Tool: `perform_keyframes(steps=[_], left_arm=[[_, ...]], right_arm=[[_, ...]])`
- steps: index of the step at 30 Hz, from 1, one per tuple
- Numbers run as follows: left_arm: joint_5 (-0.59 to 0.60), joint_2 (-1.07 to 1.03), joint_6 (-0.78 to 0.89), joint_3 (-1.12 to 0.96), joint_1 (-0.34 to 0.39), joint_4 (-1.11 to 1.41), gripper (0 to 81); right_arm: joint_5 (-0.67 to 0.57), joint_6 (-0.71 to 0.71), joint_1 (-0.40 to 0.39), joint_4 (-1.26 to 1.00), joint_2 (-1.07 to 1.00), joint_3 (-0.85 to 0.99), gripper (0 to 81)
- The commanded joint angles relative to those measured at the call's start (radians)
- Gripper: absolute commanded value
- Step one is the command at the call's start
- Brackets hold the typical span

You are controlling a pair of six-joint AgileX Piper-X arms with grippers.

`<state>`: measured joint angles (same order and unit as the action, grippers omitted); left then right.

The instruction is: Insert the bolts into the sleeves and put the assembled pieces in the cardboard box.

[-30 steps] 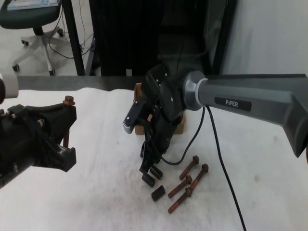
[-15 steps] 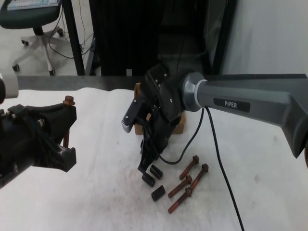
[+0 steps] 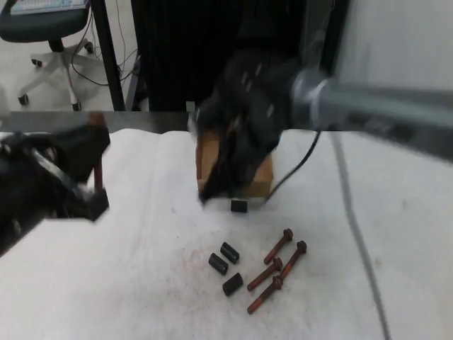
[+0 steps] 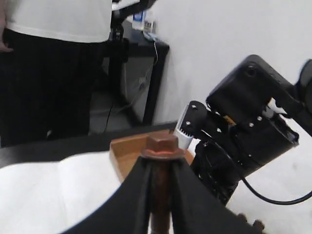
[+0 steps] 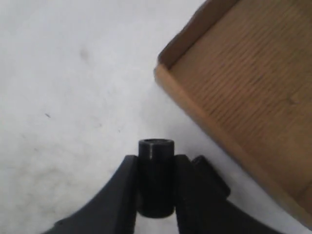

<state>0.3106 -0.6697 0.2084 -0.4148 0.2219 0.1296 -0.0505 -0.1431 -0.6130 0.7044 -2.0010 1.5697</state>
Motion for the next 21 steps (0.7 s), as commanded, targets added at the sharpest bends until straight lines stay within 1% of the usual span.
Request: perform_keyframes(steps=[1,4,8,10,11,13,16,18,21], left_arm=[[0.032,0.003,0.126,-0.006,-0.001,0.101,0.3],[0.145,-0.031,0.225,-0.006,-0.001,0.228,0.3],[0.384,-0.141,0.304,-0.013,-0.001,0.361,0.3],[0.507,-0.224,0.330,-0.033,-0.001,0.385,0.3],[0.548,-0.266,0.338,-0.052,-0.001,0.391,0.3],[0.573,-0.337,0.338,-0.102,-0.001,0.392,0.3],[0.573,-0.431,0.338,-0.207,0.002,0.442,0.3],[0.573,-0.479,0.338,-0.280,0.012,0.499,0.3],[0.611,-0.542,0.342,-0.377,0.041,0.521,0.3]], right_arm=[[-0.191,0.136,0.054,0.011,0.169,0.007,0.8],[-0.343,0.178,0.108,0.009,0.270,-0.025,0.8],[-0.515,0.178,0.171,-0.020,0.414,-0.116,0.8],[-0.593,0.178,0.198,-0.064,0.492,-0.178,0.8],[-0.622,0.178,0.208,-0.087,0.530,-0.216,0.8],[-0.645,0.178,0.224,-0.130,0.610,-0.299,0.8],[-0.645,0.178,0.231,-0.230,0.708,-0.431,0.8],[-0.673,0.200,0.228,-0.361,0.770,-0.534,0.8],[-0.696,0.340,0.200,-0.669,0.817,-0.684,0.8]])
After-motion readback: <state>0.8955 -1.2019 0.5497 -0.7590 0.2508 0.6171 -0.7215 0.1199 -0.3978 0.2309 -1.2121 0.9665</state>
